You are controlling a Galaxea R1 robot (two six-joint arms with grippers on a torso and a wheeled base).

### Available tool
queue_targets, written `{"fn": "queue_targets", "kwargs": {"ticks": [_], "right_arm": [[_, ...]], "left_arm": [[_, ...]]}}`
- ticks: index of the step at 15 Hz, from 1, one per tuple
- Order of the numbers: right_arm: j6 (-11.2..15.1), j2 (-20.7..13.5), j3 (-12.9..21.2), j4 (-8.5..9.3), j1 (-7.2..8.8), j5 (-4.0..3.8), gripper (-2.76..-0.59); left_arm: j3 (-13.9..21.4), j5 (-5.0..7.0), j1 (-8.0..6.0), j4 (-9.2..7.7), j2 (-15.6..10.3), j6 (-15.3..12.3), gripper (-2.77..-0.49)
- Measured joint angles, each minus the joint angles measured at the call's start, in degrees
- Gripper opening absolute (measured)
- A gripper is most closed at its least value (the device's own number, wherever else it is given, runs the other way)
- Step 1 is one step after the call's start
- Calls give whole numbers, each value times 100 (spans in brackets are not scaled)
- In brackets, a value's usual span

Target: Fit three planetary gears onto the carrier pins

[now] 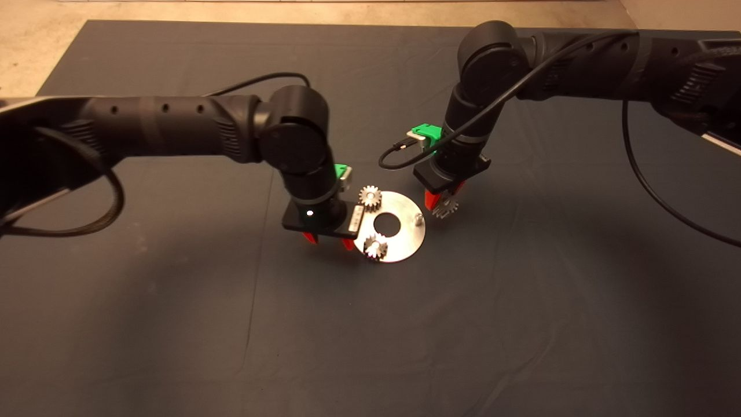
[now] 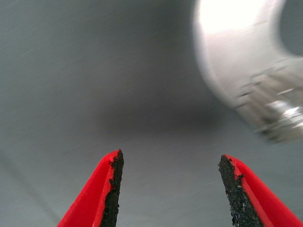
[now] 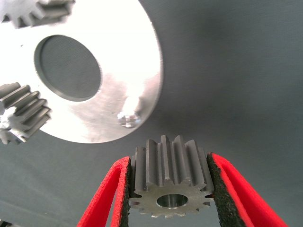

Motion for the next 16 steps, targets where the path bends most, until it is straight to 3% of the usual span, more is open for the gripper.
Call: {"fn": "queue_targets", "kwargs": {"ticks": [5, 6, 8, 12, 16], "right_arm": [[-16, 206, -250, 4, -68, 4, -234], [-20, 245, -275, 4, -89, 1, -234], [-24, 321, -339, 3, -134, 4, -234], [-141, 444, -557, 1, -163, 4, -234], [-249, 629, -736, 3, -163, 10, -234]], "left_arm": [[399, 12, -16, -2, -341, -1, -167], [457, 41, -16, 0, -446, -4, -161], [571, 230, -16, -2, -582, -9, -161], [783, 323, -68, 0, -842, -15, -161], [925, 362, -146, -2, -923, -17, -161]]}}
